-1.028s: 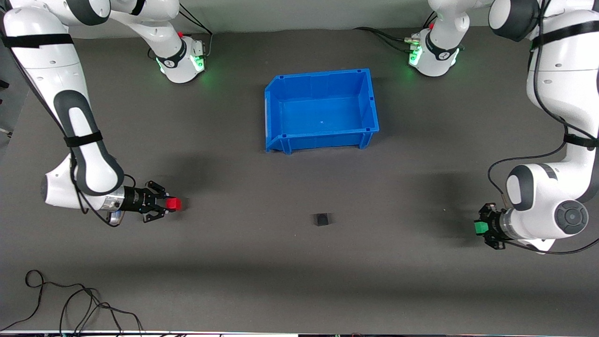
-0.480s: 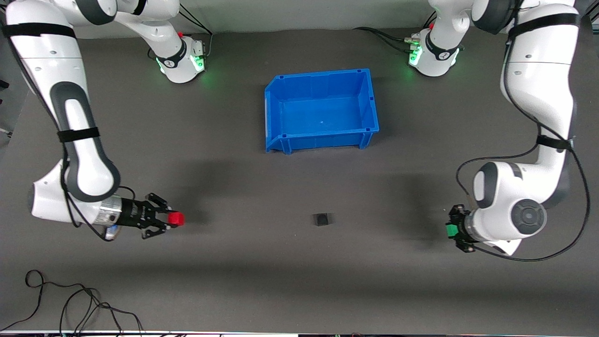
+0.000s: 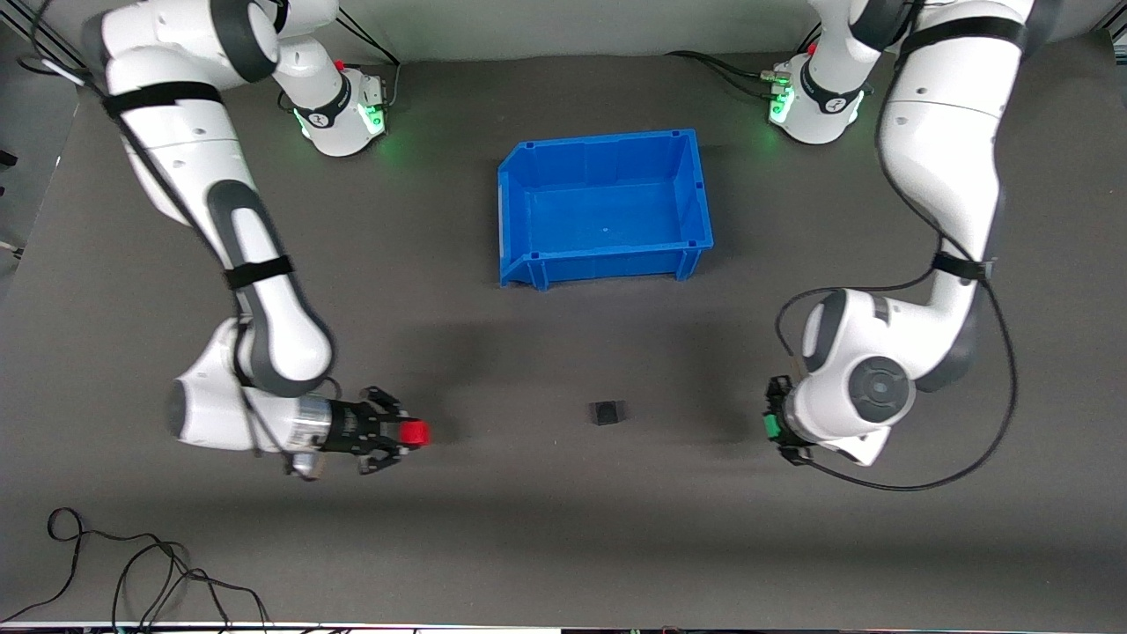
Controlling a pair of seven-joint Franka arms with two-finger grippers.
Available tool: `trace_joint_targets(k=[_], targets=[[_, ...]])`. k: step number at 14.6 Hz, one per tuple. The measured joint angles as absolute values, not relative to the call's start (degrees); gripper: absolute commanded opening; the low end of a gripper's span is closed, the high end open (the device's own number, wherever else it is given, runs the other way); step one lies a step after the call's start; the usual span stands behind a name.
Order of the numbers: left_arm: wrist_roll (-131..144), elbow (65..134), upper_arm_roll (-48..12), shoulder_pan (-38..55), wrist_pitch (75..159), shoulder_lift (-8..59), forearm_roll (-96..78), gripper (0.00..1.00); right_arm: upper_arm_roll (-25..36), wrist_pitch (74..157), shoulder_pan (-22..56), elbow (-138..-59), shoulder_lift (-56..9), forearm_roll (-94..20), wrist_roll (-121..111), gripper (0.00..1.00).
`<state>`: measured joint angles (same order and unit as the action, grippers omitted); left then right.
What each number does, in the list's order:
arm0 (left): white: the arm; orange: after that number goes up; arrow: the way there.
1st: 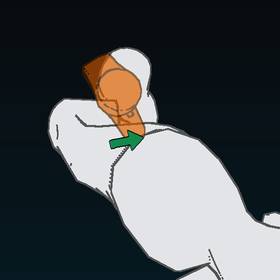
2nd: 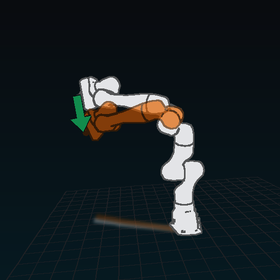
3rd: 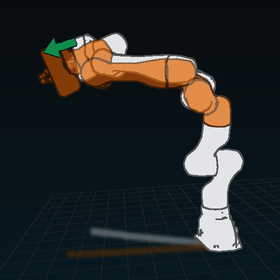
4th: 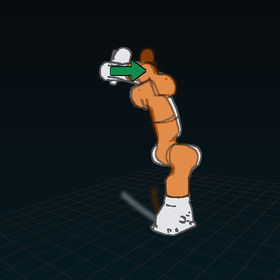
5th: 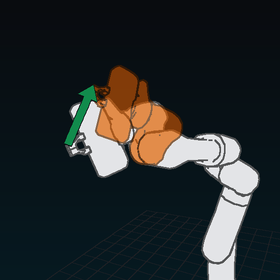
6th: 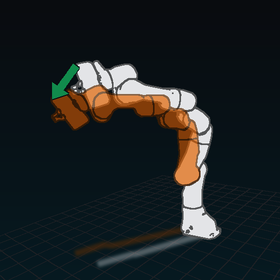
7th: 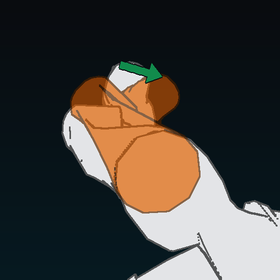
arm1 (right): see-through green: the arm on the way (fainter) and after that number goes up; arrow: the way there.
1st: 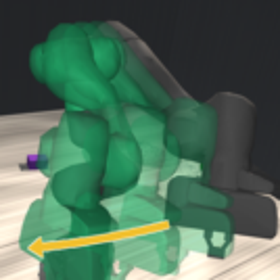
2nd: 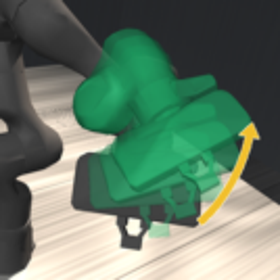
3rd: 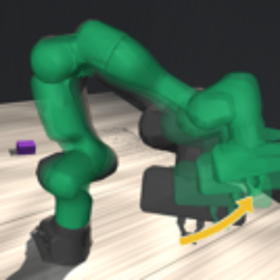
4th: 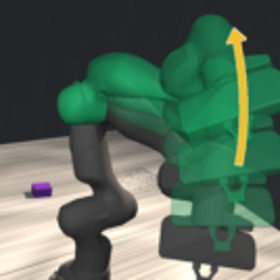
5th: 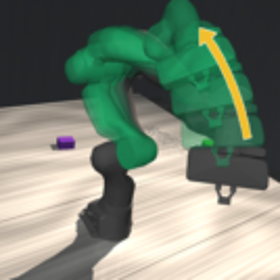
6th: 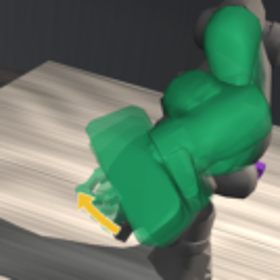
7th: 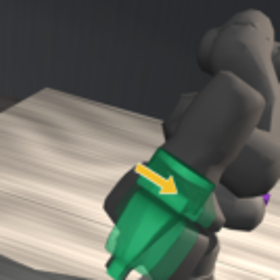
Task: Attach green and red cubes to black cube
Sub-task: 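Carry the red cube while the left gripper carries green toward black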
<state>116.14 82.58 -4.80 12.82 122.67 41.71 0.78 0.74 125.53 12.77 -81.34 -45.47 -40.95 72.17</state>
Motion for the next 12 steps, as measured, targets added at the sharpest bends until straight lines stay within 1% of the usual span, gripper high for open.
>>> trace_joint_targets(k=[5,12], targets=[[119.54,82.59,-4.83,17.65,126.19,42.94,-0.75,0.00,0.67,131.09,21.08,-76.78,-49.40,-40.96,80.81,0.10],[124.04,82.56,-4.88,22.65,128.99,46.23,-1.31,0.00,0.40,139.56,27.47,-73.40,-54.01,-41.00,89.39,0.11]])
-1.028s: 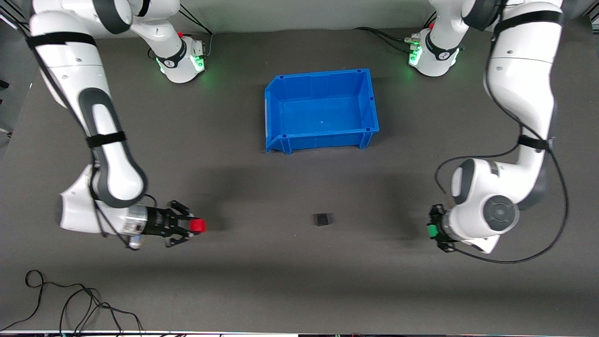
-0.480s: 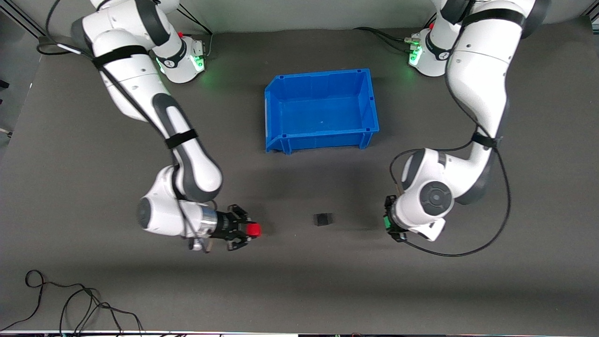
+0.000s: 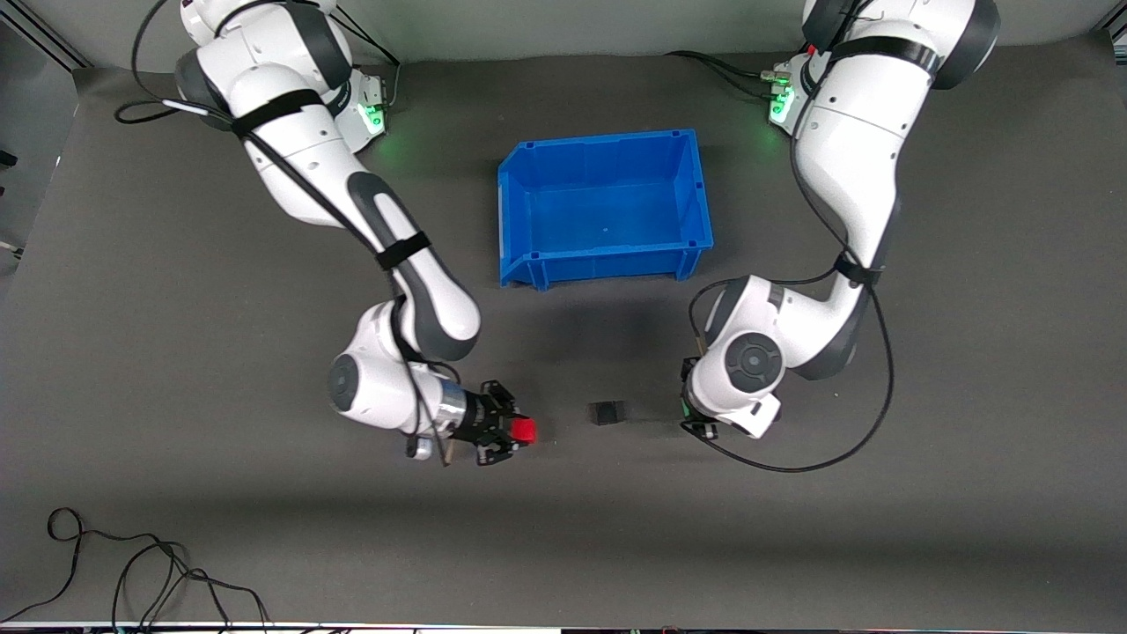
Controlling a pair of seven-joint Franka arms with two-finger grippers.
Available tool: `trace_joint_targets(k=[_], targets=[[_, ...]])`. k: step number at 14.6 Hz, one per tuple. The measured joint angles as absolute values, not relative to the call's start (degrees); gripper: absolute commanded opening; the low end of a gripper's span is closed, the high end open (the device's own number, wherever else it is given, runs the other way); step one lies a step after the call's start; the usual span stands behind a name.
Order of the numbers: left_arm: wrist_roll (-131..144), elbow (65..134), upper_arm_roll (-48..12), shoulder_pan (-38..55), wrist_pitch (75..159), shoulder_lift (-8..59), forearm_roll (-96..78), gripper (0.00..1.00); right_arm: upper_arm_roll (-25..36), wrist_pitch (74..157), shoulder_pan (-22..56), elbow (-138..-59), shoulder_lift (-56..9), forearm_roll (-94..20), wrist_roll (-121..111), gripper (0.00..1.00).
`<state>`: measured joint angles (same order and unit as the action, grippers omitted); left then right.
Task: Attach green and red cubes to black cube
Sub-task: 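Carry the red cube while the left gripper carries green toward black, then press the red and green cubes against the black cube with both grippers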
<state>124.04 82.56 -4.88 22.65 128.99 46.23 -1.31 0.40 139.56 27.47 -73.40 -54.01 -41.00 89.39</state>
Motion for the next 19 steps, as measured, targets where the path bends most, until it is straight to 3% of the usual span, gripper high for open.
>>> trace_joint_targets(k=[8,19], targets=[[126.21,82.54,-6.03,24.25,137.99,48.24,-3.30,0.00,0.06,145.53,31.12,-69.15,-59.27,-41.19,93.75,0.11],[126.22,79.30,-8.58,24.27,139.15,51.13,-6.00,0.00,-2.01,148.39,32.72,-67.39,-61.84,-41.34,95.06,0.11]])
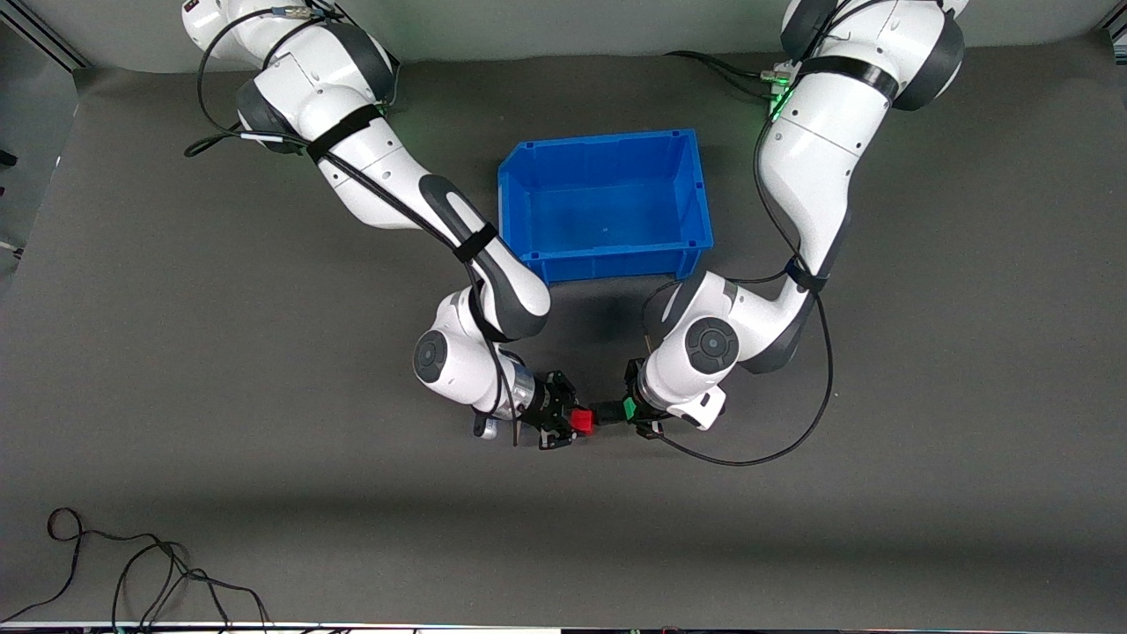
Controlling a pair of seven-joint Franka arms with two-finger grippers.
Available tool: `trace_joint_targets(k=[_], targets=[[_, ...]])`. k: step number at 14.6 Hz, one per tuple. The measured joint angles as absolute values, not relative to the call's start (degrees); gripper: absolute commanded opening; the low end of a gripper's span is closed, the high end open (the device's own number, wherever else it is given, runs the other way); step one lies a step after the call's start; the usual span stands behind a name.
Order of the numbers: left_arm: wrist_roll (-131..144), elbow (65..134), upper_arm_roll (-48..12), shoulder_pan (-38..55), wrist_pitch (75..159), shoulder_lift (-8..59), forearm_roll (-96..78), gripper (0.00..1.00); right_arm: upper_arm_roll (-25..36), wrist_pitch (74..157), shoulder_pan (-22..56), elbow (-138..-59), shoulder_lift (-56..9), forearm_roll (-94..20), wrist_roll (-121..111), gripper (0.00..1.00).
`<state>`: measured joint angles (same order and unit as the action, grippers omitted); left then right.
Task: Attach green and red cubes to black cube
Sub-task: 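Press the red and green cubes against the black cube with both grippers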
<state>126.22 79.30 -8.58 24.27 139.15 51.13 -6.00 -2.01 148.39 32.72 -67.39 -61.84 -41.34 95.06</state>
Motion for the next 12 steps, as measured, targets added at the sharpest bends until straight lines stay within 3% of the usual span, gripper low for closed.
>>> trace_joint_targets(k=[12], targets=[[126.27,76.57,-9.37,24.30,139.73,53.38,-6.17,0.00,-2.00,148.48,33.21,-67.27,-61.84,-41.37,95.67,0.14]])
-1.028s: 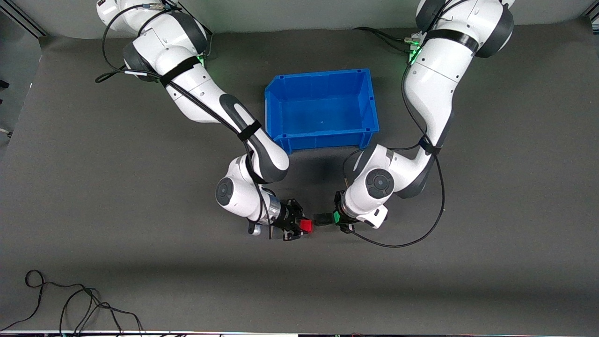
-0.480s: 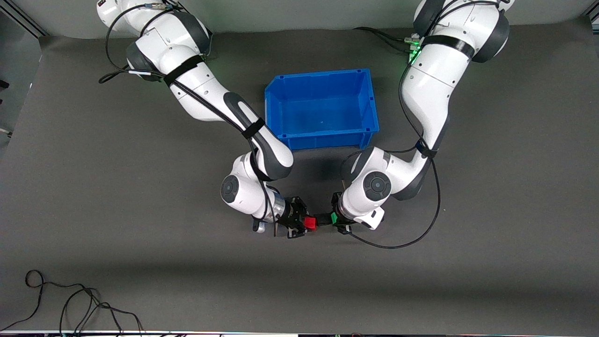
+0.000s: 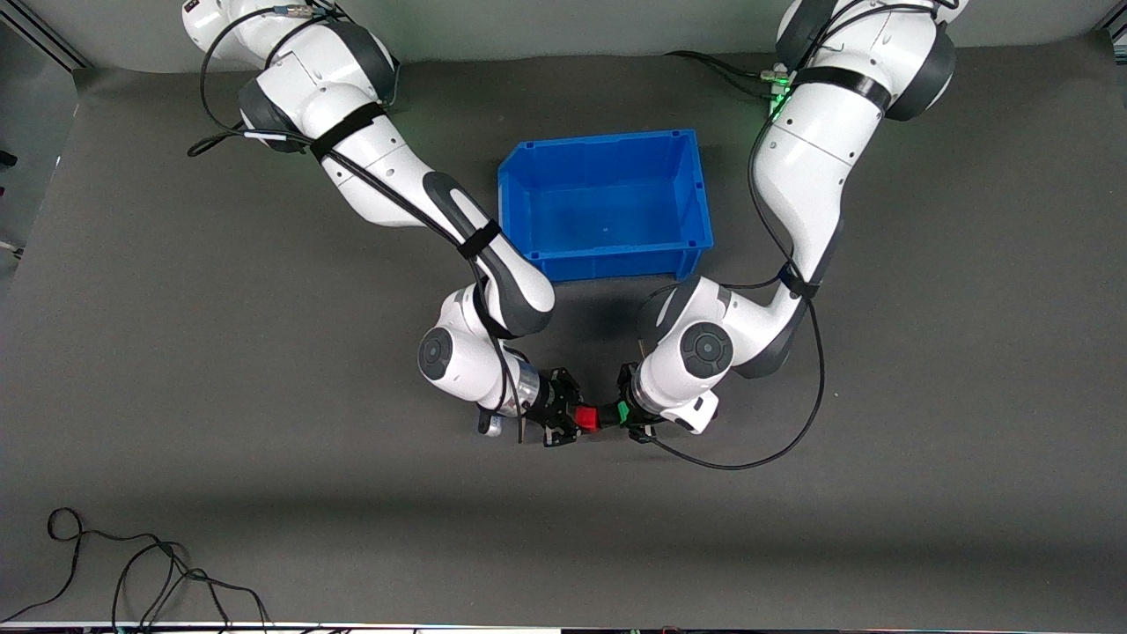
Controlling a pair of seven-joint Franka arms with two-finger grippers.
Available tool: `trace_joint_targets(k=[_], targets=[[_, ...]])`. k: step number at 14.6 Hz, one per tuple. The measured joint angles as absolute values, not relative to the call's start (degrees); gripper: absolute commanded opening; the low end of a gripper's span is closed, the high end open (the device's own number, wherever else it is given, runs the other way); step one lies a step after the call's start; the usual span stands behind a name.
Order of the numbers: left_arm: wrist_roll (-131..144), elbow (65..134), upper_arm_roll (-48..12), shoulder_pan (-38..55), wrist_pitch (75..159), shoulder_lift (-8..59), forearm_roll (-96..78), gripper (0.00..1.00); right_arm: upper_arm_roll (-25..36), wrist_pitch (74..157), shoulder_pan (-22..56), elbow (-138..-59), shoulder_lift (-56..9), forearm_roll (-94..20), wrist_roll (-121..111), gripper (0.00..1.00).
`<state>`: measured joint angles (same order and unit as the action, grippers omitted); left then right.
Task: Attach green and red cubes to black cube
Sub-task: 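Press the red and green cubes against the black cube with both grippers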
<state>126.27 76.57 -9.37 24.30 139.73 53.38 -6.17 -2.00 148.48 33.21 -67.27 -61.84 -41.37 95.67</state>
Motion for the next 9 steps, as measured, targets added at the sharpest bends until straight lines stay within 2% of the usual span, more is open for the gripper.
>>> trace_joint_targets(k=[7,9], targets=[[126.30,75.99,-9.45,24.30,139.71,54.26,-6.18,0.00,-1.98,148.48,33.22,-67.27,-61.85,-41.37,95.87,0.14],[126.32,75.99,-9.45,24.30,139.72,54.26,-6.18,0.23,-1.98,148.48,33.23,-67.27,-61.85,-41.37,95.89,0.15]])
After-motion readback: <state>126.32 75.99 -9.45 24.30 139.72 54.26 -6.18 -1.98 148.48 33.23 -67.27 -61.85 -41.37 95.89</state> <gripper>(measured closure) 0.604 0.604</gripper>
